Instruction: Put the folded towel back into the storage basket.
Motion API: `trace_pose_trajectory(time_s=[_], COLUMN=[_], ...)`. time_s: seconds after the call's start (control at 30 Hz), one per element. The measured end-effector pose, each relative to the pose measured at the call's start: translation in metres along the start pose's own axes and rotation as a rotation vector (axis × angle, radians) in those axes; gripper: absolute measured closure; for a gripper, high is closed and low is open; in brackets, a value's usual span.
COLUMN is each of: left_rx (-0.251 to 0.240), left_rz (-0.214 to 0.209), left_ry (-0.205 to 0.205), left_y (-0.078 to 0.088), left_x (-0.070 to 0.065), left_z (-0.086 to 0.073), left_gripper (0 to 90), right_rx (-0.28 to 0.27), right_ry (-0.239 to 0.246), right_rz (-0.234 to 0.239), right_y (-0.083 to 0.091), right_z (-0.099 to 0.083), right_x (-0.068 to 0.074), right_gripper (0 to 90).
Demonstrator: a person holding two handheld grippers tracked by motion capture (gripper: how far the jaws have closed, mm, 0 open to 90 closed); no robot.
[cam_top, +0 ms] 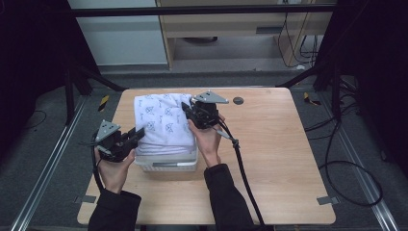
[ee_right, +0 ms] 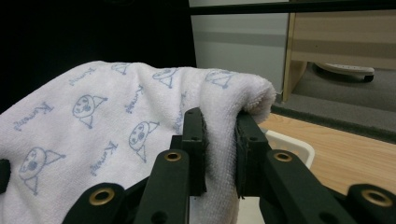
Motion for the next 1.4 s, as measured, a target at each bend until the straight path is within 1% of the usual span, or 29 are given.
trace_pose_trajectory(time_s=[0.4, 0.57, 0.67, 0.8, 0.97, 1.07, 1.23, 1.4], left_rx=[0.027, 0.047, 0.057, 0.071, 0.085, 0.096, 0.109, 0.126], left_rz=[0.013, 0.015, 0.014, 0.018, 0.020, 0.020, 0.024, 0.025], left_ry=[0.014, 0.012, 0.020, 0.019, 0.015, 0.017, 0.013, 0.017], left_y=[-0.010, -0.016, -0.020, -0.025, -0.030, -0.034, -0.039, -0.044], left_x=[0.014, 0.015, 0.017, 0.019, 0.020, 0.021, 0.022, 0.024], left_z=[-0.007, -0.011, -0.014, -0.017, -0.020, -0.023, -0.026, -0.030], left_gripper=[74.5, 74.5, 74.5, 74.5, 74.5, 74.5, 74.5, 74.5], right_rx=[0.028, 0.047, 0.058, 0.066, 0.082, 0.090, 0.101, 0.114], right_ry=[0.000, 0.001, 0.000, 0.005, -0.002, 0.004, -0.007, -0.001], right_rz=[-0.002, -0.012, -0.016, -0.021, -0.027, -0.031, -0.035, -0.043], right_y=[-0.016, -0.022, -0.024, -0.027, -0.031, -0.033, -0.036, -0.039], right_z=[-0.009, -0.015, -0.018, -0.022, -0.027, -0.030, -0.036, -0.041], right_x=[0.001, -0.001, -0.002, -0.003, -0.006, -0.007, -0.010, -0.011], right_gripper=[77.3, 77.3, 77.3, 77.3, 77.3, 77.3, 77.3, 77.3])
Point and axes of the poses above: each handheld gripper's, and its own axes: y roughly backward along the jaws, z roughly out of its top, x roughly to its left, the point moved 3 cm from there along -y, roughly forward along the jaws, and after that the axes turned 11 degrees about -z, right-handed, at the moved point
